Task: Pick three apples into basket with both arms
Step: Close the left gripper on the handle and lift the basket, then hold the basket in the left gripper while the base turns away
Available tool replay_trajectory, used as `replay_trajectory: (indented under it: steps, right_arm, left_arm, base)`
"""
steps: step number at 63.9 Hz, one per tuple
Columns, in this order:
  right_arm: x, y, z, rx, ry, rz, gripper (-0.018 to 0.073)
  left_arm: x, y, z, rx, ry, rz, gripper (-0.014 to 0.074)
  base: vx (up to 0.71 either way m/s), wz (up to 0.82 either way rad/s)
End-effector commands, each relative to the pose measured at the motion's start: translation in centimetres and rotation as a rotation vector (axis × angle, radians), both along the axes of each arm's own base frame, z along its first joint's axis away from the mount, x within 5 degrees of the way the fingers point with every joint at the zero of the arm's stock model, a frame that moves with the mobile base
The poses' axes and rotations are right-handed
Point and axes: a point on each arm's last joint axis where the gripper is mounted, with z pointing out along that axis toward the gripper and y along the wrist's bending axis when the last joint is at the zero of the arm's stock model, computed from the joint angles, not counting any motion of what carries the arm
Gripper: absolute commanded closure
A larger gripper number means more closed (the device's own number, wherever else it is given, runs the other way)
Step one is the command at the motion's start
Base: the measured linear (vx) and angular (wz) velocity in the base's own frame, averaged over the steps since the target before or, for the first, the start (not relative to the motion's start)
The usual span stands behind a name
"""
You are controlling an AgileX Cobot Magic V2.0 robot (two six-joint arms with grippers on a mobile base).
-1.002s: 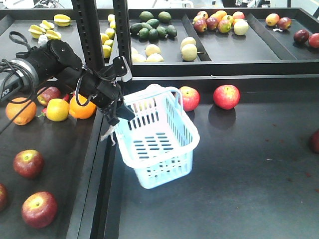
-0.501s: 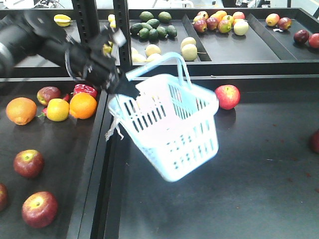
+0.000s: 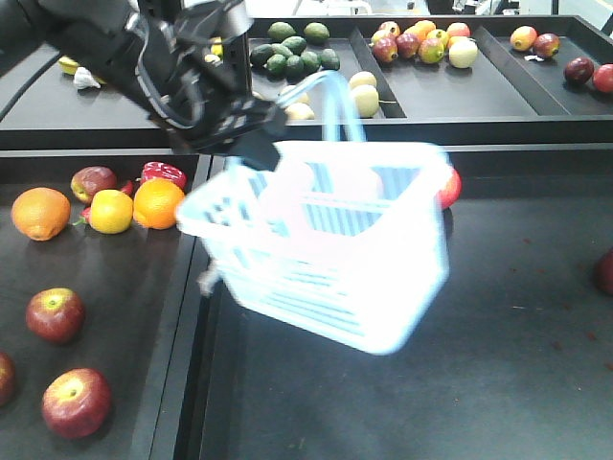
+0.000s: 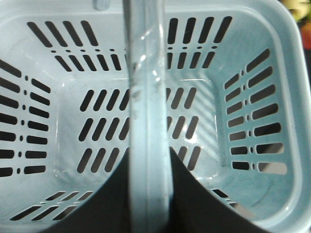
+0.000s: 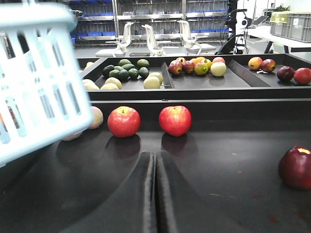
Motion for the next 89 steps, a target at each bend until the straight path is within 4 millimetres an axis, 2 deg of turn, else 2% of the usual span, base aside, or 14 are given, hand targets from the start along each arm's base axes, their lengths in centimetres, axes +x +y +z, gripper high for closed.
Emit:
replay_trajectory:
  steps: [1, 14, 29, 40, 60, 89]
  right_arm:
    - [0.0, 0.0, 0.2, -0.004, -0.063, -0.005, 0.0564]
    - [0.0, 0.0, 0.2, -0.004, -0.063, -0.005, 0.0564]
    - [0.0, 0.0, 0.2, -0.004, -0.063, -0.005, 0.0564]
    - [0.0, 0.0, 0.2, -0.004, -0.063, -0.005, 0.0564]
    - [0.0, 0.0, 0.2, -0.004, -0.063, -0.005, 0.0564]
    - [0.0, 0.0, 0.2, -0.004, -0.063, -0.005, 0.0564]
  left_arm:
    - [-3.1, -0.4, 3.9, -0.081, -0.046, 0.032, 0.0605]
    - [-5.8, -1.1, 4.8, -0.012, -0.064, 0.110, 0.0605]
    - [-10.0, -0.9, 3.4, 0.038, -0.031, 0.097, 0.0605]
    - [-11.4, -0.8, 3.0, -0.044, -0.059, 0.141, 0.0605]
    - [-12.3, 0.0, 2.6, 0.022, -0.005, 0.122, 0.0604]
    - [-12.4, 0.0, 2.5, 0.027, 0.000, 0.120, 0.0604]
  base:
    - [0.00, 0.00]
    - [0.00, 0.00]
    - [0.00, 0.00]
    - [0.00, 0.00]
    - [0.00, 0.00]
    - [0.00, 0.00]
